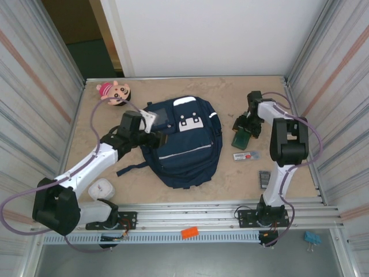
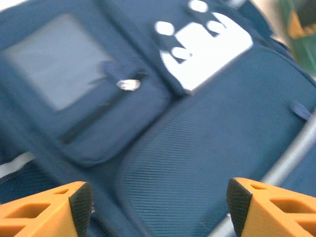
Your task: Pack books, pencil case, and school supplies into a backpack
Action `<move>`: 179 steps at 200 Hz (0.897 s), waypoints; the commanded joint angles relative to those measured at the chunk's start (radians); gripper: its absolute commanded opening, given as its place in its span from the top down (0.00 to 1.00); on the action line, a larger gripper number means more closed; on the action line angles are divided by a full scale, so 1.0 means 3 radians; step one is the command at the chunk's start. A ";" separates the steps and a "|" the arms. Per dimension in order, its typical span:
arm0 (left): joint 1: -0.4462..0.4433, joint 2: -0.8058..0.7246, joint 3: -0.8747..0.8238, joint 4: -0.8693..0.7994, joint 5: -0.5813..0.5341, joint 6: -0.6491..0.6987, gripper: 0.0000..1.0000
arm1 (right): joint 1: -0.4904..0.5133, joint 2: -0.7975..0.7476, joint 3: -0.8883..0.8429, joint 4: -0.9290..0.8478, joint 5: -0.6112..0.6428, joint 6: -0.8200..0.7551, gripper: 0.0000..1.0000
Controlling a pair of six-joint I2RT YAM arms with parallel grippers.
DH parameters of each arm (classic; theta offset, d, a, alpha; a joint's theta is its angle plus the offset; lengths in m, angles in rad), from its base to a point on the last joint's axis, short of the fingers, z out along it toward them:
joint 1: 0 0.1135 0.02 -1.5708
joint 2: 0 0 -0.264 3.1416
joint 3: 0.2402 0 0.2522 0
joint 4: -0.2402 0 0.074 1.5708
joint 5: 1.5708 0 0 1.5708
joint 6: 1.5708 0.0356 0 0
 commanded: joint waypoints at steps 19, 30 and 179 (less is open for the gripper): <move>-0.0734 0.0123 -0.0006 -0.0177 -0.0060 0.1427 0.22 | -0.0141 -0.1149 -0.0549 0.0528 -0.0944 0.0038 0.36; -0.0877 0.0257 0.0017 -0.0123 -0.0171 0.1570 0.20 | -0.0138 -0.1352 -0.0648 0.0561 -0.1084 0.0061 0.36; -0.1320 0.0529 0.0329 0.0302 -0.0901 0.1136 0.98 | -0.0224 -0.2295 -0.1295 0.0335 -0.1394 0.0020 0.40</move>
